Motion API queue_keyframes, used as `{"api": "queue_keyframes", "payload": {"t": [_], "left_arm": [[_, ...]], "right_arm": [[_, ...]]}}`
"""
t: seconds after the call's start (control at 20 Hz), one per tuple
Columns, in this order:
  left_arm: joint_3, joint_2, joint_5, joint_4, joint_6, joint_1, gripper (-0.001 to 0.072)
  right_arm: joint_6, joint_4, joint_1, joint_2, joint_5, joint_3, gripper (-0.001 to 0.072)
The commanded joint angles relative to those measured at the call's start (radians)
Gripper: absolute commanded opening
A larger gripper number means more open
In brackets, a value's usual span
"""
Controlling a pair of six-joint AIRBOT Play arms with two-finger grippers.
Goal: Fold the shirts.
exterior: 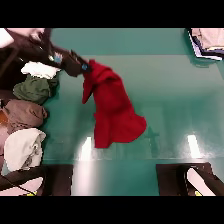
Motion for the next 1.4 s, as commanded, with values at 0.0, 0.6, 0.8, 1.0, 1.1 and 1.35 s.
{"api": "queue_keyframes", "payload": {"t": [0.0,0.6,0.8,1.0,1.1,1.35], "left_arm": [[-0.137,-0.026,0.052,0.171,-0.103,0.079,0.0585],[-0.52,-0.027,0.259,0.206,-0.08,0.233,0.0591],[-0.541,-0.067,0.297,0.12,0.024,0.233,0.0591],[-0.541,-0.133,0.258,0.089,0.043,0.233,0.059],[-0.541,-0.141,0.246,0.064,0.044,0.229,0.059],[-0.54,-0.138,0.204,0.053,0.076,0.203,0.059]], "right_arm": [[0.0,0.0,0.001,-0.001,0.013,0.002,0.0025],[0.0,0.001,0.001,0.087,0.062,-0.316,0.0024],[0.0,0.002,0.001,0.14,0.021,-0.485,0.0025],[0.0,0.003,0.001,0.192,-0.01,-0.631,0.0024],[0.0,0.006,0.001,0.211,-0.007,-0.697,0.0025],[0.0,0.053,0.001,0.259,-0.04,-0.818,0.0024]]}}
